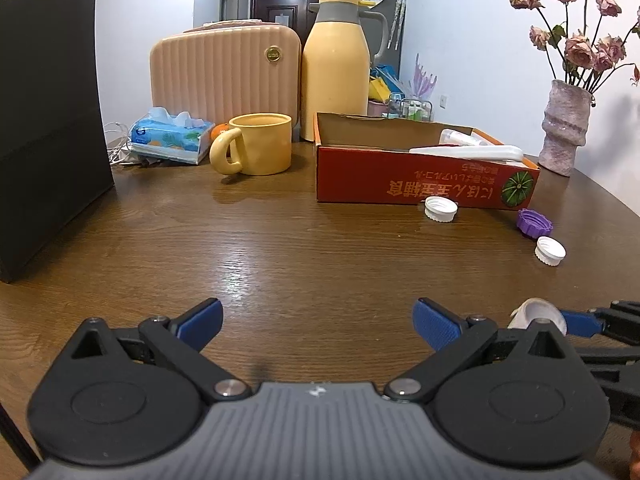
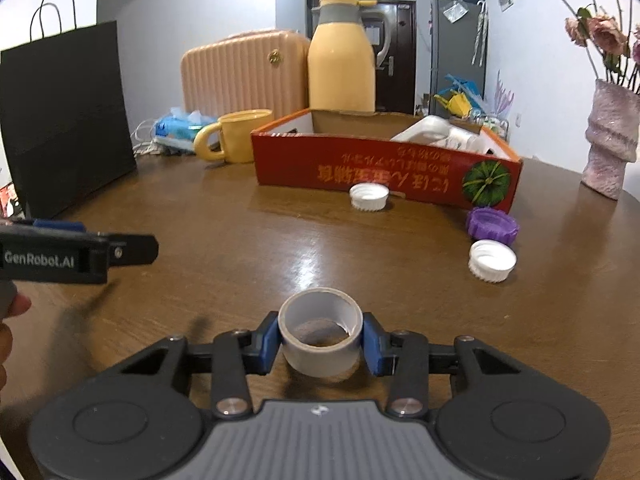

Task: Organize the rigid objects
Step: 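Grasp the grey tape roll with the right tool, then grasp the white screw cap with the left tool while the right tool holds the tape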

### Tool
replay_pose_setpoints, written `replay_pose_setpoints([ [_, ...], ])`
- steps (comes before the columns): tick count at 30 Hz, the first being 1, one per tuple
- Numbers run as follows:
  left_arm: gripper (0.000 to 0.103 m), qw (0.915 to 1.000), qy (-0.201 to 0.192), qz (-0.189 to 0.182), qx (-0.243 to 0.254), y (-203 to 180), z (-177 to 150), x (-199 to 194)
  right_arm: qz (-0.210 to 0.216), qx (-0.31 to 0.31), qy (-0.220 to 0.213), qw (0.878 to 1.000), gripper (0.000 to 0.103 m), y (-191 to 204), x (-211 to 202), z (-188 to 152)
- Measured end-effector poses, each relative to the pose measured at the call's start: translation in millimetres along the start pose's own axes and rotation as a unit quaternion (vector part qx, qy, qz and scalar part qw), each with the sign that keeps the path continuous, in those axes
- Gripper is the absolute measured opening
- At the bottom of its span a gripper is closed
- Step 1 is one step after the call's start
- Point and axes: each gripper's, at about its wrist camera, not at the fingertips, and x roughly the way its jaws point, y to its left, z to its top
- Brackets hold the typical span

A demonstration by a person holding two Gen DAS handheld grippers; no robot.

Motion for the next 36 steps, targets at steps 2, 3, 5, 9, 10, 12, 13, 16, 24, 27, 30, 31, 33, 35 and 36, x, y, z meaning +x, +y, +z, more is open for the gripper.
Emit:
replay_pose_setpoints([
  [2,0.103,1.0,0.001,0.0,0.0,-2.7,0.8,1.1,-0.004,0.005,-0.009,1.0,0.041,-7.2,-3.2,2.5],
  [3,0.103,1.0,0.002,-0.002,0.0,-4.4,1.5,1.7,-0.006,0.008,-0.013,1.0,0.041,-11.4,-5.2,3.8],
  [5,0.103,1.0,0.003,-0.005,0.001,-8.7,2.8,3.0,-0.012,0.013,-0.021,1.0,0.041,-21.1,-8.6,6.8],
  [9,0.103,0.9999,0.003,-0.009,0.009,-22.7,6.5,6.0,-0.025,0.023,-0.037,0.999,0.041,-42.5,-14.4,12.8],
  [10,0.103,0.9999,0.004,-0.012,0.009,-26.3,7.6,7.1,-0.029,0.027,-0.041,0.998,0.041,-48.9,-15.7,14.2],
  [12,0.103,0.9998,0.005,-0.018,0.01,-34.4,10.1,9.6,-0.035,0.034,-0.048,0.998,0.041,-60.9,-18.1,16.4],
  [13,0.103,0.9997,0.005,-0.021,0.011,-38.6,11.3,10.7,-0.039,0.037,-0.05,0.997,0.041,-66.6,-18.9,17.1],
  [16,0.103,0.9995,0.005,-0.027,0.013,-51.9,16.2,15.2,-0.05,0.043,-0.057,0.996,0.041,-84.2,-20.5,20.4],
  [24,0.103,0.9983,0.011,-0.054,0.021,-96.0,30.5,33.8,-0.075,0.053,-0.07,0.993,0.041,-128.3,-20.9,31.9],
  [27,0.103,0.9978,0.015,-0.059,0.029,-114.2,33.3,42.0,-0.08,0.053,-0.072,0.993,0.041,-142.0,-19.0,36.2],
  [30,0.103,0.9973,0.019,-0.062,0.034,-133.3,35.5,50.9,-0.087,0.052,-0.076,0.992,0.041,-155.2,-17.0,41.5],
  [31,0.103,0.9972,0.021,-0.063,0.035,-139.1,36.2,53.6,-0.088,0.052,-0.077,0.992,0.041,-158.9,-16.9,42.8],
  [33,0.103,0.9968,0.024,-0.067,0.037,-149.5,37.8,59.7,-0.092,0.055,-0.082,0.991,0.041,-168.2,-15.9,46.4],
  [35,0.103,0.9966,0.03,-0.068,0.037,-159.7,39.0,66.5,-0.096,0.062,-0.087,0.99,0.041,-178.6,-13.3,49.5],
  [36,0.103,0.9963,0.033,-0.07,0.036,-164.2,39.2,69.8,-0.097,0.067,-0.089,0.989,0.041,-184.0,-11.3,50.4],
])
